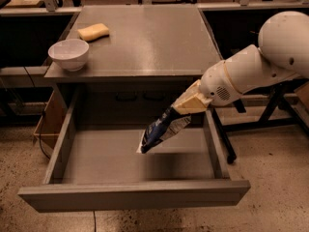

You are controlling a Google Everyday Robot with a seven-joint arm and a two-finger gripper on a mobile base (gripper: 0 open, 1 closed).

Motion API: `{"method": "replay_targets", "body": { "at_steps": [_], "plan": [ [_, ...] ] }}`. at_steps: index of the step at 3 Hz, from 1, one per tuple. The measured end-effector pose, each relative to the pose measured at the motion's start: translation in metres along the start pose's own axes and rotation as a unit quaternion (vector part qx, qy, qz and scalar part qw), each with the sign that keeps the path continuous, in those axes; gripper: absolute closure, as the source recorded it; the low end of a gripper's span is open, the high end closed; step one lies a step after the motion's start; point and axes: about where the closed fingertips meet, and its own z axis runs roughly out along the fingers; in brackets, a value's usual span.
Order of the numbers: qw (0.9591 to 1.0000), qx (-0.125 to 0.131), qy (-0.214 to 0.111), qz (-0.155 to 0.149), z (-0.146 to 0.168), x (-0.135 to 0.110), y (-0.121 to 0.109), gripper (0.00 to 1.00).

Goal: Place blue chip bag into top drawer

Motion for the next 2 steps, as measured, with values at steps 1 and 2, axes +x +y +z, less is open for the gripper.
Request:
{"method": "replay_targets", "body": {
  "at_steps": [1,2],
  "plan": [
    [1.0000,-0.005,-0.003,0.003,0.020,0.009,-0.003,1.00],
    [0.9998,-0.008,-0.012,0.012,0.045,0.021,-0.011,1.00]
  ]
}}
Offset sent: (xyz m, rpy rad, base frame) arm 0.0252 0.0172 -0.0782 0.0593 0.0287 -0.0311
